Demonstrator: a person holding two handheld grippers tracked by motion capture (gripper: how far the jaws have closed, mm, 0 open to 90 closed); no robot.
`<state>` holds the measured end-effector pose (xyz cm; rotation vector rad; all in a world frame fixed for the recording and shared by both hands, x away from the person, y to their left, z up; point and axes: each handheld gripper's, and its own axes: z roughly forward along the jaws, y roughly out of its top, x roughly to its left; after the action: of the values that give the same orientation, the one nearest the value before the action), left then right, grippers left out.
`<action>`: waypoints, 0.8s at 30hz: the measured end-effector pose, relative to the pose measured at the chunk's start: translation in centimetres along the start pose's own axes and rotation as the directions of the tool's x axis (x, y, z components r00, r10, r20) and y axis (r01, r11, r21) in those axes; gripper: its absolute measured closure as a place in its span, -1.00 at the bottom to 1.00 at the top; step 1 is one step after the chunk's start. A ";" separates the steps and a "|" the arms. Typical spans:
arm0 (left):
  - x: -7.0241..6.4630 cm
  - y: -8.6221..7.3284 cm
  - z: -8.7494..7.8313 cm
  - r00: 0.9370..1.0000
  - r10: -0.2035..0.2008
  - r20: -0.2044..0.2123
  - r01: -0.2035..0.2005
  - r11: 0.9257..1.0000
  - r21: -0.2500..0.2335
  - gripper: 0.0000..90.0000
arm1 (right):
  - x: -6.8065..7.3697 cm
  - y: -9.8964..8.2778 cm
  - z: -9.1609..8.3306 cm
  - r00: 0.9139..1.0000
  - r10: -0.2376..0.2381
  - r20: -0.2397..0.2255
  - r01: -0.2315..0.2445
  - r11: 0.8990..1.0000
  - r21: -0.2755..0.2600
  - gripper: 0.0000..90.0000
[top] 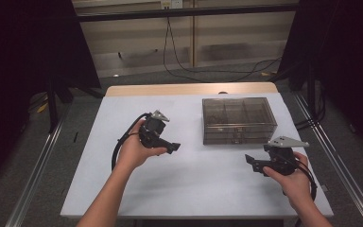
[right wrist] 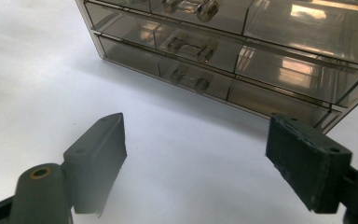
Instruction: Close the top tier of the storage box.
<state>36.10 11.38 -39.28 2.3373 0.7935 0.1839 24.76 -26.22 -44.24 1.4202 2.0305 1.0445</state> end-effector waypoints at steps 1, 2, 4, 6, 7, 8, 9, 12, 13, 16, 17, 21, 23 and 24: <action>0.0 -0.2 0.0 1.000 -0.003 -0.002 0.003 1.000 -0.002 -0.74 | 0.0 0.0 0.0 1.000 0.000 0.000 0.000 1.000 0.001 -0.57; 0.1 -0.3 0.0 1.000 -0.005 0.005 0.005 1.000 -0.003 -0.75 | 0.0 0.0 0.0 1.000 -0.001 0.000 0.001 1.000 0.000 -0.57; 0.2 -0.6 0.0 1.000 -0.002 -0.002 0.002 1.000 0.001 -0.75 | 0.0 -0.1 0.0 1.000 -0.001 0.000 0.001 1.000 0.001 -0.57; 0.3 -0.9 0.0 1.000 -0.005 -0.004 0.005 1.000 0.002 -0.75 | 0.0 -0.1 0.0 1.000 0.000 0.003 0.000 1.000 0.000 -0.57; 0.3 -1.1 0.0 1.000 -0.013 -0.001 0.013 1.000 0.000 -0.75 | 0.0 -0.1 0.0 1.000 0.000 0.001 0.000 1.000 0.001 -0.57; 0.4 -1.3 0.0 1.000 -0.007 -0.001 0.007 1.000 0.003 -0.75 | 0.0 -0.1 0.0 1.000 -0.001 0.002 0.001 1.000 0.000 -0.57; 0.4 -1.5 0.1 1.000 -0.023 0.004 0.023 1.000 -0.003 -0.75 | 0.0 -0.1 0.0 1.000 -0.003 0.003 0.003 1.000 -0.002 -0.58; 0.6 -2.1 0.1 1.000 -0.028 0.005 0.028 1.000 -0.009 -0.75 | -0.1 -0.1 -0.1 1.000 -0.002 0.003 0.002 1.000 -0.005 -0.58; 0.7 -2.3 0.1 1.000 -0.029 0.006 0.029 1.000 -0.010 -0.75 | -0.1 -0.1 -0.1 1.000 0.000 0.003 0.000 1.000 -0.004 -0.58; 0.9 -2.8 0.1 0.999 -0.045 0.010 0.045 0.999 -0.014 -0.76 | -0.2 -0.2 -0.1 1.000 0.001 0.006 -0.001 1.000 -0.003 -0.59; 1.0 -3.0 0.0 0.999 -0.046 0.014 0.046 0.999 -0.011 -0.76 | -0.2 -0.2 -0.1 1.000 0.000 0.007 0.000 1.000 -0.003 -0.59; 1.2 -3.5 -0.1 0.999 -0.050 0.000 0.050 0.999 -0.014 -0.76 | -0.2 -0.2 -0.1 1.000 -0.003 0.007 0.003 1.000 -0.001 -0.59; 1.3 -3.7 -0.2 0.999 -0.049 -0.004 0.049 0.999 -0.011 -0.76 | -0.2 -0.2 -0.1 1.000 -0.005 0.007 0.005 1.000 0.000 -0.59; 1.4 -3.9 -0.2 0.998 -0.057 0.003 0.057 0.998 -0.021 -0.76 | -0.2 -0.3 -0.1 1.000 -0.005 0.006 0.005 1.000 0.001 -0.59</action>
<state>35.26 14.65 -41.71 2.2918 0.8516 0.1637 24.62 -26.54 -44.40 1.4167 2.0291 1.0367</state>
